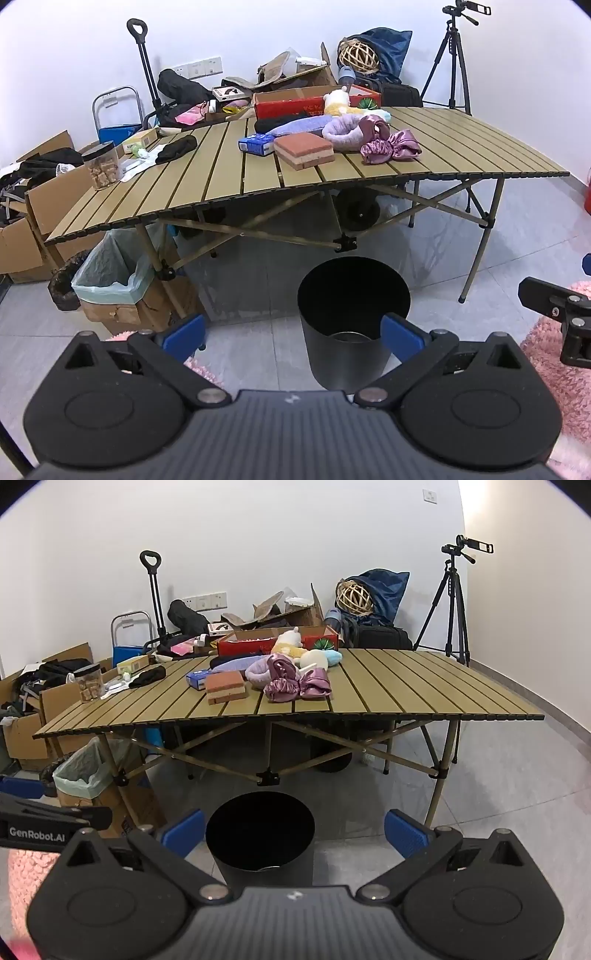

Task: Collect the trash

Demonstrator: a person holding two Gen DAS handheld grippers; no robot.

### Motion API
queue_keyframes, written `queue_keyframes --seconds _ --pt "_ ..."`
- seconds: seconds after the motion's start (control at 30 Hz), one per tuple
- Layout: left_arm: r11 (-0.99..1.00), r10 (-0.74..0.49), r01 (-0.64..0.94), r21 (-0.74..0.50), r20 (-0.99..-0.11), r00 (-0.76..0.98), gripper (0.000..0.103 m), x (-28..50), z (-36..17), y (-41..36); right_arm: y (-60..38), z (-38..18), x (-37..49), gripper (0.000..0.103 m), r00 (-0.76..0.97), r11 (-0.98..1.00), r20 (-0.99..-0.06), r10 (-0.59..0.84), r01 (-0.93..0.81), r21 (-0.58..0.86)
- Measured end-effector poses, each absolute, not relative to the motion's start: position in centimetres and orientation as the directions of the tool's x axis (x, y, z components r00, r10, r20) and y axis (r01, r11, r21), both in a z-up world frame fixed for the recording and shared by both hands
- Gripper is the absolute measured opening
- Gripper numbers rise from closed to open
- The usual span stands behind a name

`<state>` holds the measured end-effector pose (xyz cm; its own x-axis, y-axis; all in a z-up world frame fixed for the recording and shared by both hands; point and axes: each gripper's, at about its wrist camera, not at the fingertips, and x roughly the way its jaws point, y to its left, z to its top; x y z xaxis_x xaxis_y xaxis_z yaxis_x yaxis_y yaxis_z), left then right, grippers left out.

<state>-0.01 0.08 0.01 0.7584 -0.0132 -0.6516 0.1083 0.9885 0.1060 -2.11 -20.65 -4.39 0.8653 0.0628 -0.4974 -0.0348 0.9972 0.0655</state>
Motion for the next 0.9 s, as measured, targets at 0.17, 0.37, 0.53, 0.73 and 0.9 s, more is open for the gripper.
queue_keyframes --seconds 0.17,0.37,0.53,0.73,0.9 --pt "0.988 -0.005 0.103 0.114 -0.646 0.763 0.103 -0.20 0.01 -0.03 -20.80 -4.38 -2.07 0.103 0.864 0.997 -0.500 0.063 -0.035 0.067" --pt "0.989 -0.009 0.105 0.108 -0.651 0.759 0.103 0.04 -0.05 0.13 -20.63 -4.32 -2.21 0.103 0.866 0.998 -0.496 0.060 -0.034 0.060" --pt "0.988 -0.009 0.106 0.108 -0.653 0.757 0.103 0.11 0.11 -0.12 -20.60 -4.34 -2.18 0.103 0.866 0.998 -0.496 0.060 -0.035 0.060" --pt "0.989 -0.011 0.106 0.106 -0.654 0.756 0.103 0.09 0.03 -0.11 -20.58 -4.37 -2.14 0.103 0.866 0.998 -0.496 0.059 -0.034 0.059" --pt "0.989 -0.013 0.107 0.104 -0.655 0.756 0.103 0.05 -0.03 -0.14 -20.55 -4.39 -2.11 0.103 0.866 0.998 -0.496 0.059 -0.034 0.059"
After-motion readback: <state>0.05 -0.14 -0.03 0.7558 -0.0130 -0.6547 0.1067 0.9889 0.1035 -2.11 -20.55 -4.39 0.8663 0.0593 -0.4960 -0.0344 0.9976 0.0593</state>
